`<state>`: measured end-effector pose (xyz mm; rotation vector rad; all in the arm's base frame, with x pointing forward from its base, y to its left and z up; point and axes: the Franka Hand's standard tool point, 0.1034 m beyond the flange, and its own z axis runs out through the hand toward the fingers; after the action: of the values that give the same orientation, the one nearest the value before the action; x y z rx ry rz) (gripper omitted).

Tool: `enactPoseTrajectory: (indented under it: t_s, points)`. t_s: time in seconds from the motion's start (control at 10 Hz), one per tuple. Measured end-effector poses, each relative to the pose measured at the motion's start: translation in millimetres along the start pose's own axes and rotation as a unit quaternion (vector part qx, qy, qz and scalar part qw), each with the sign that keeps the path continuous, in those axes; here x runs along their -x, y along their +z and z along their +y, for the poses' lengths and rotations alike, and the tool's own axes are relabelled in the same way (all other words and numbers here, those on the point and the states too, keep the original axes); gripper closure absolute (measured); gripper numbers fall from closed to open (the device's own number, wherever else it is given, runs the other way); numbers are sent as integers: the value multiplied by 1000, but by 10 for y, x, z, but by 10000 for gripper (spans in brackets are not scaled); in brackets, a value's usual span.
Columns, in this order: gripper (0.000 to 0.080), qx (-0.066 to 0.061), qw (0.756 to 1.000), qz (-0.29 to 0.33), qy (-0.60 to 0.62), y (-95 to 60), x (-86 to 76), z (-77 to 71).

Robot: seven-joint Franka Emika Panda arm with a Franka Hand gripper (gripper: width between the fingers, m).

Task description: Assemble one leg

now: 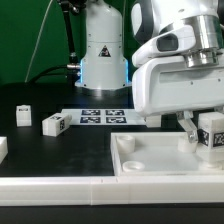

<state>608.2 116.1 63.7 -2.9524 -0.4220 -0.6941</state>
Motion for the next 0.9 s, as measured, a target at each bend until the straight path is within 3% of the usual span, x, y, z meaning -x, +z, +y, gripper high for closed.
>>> enactPoseTrajectory:
  t_s: [0.6,0.8,0.9]
  points:
    - [512,0,1000,0,-1,7,17,-14]
    - [204,-1,1000,0,-1,7,17,-14]
    - [204,-1,1000,0,-1,7,17,-14]
